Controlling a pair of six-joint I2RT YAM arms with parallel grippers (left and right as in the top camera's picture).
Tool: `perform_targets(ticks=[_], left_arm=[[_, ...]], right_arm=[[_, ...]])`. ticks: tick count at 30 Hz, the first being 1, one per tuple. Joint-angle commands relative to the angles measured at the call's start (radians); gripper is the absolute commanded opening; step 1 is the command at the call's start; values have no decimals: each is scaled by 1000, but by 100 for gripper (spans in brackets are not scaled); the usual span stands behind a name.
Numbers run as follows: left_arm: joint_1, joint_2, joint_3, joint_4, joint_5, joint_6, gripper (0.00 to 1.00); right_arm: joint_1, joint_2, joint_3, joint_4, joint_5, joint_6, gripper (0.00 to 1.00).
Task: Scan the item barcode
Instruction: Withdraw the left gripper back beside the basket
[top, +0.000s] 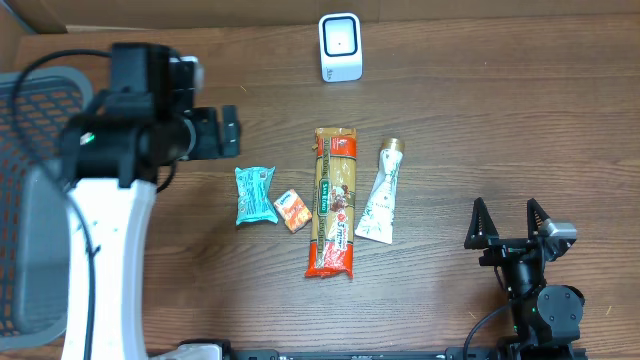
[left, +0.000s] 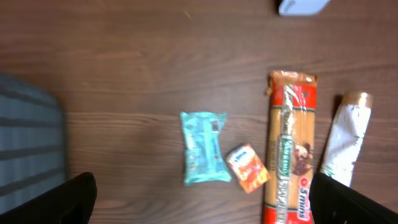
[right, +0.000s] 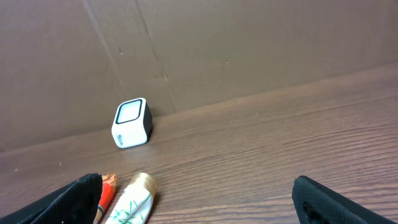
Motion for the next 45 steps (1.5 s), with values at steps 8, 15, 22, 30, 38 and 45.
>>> perform_targets(ticks=[8, 15, 22, 30, 38, 45], left_arm=[[63, -220, 45, -9, -18, 133, 100], [63, -221, 45, -74, -17, 138, 100], [63, -200, 45, -90, -17, 142, 100], [63, -175, 45, -90, -17, 142, 100], [63, -150, 45, -90, -17, 142, 100], [63, -126, 45, -90, -17, 142, 100]], right_arm=[[8, -7, -11, 3, -2, 3, 100], [8, -7, -11, 3, -2, 3, 100], [8, -7, -11, 3, -2, 3, 100], [8, -7, -11, 3, -2, 3, 100], [8, -7, -11, 3, -2, 3, 100], [8, -7, -11, 3, -2, 3, 100]])
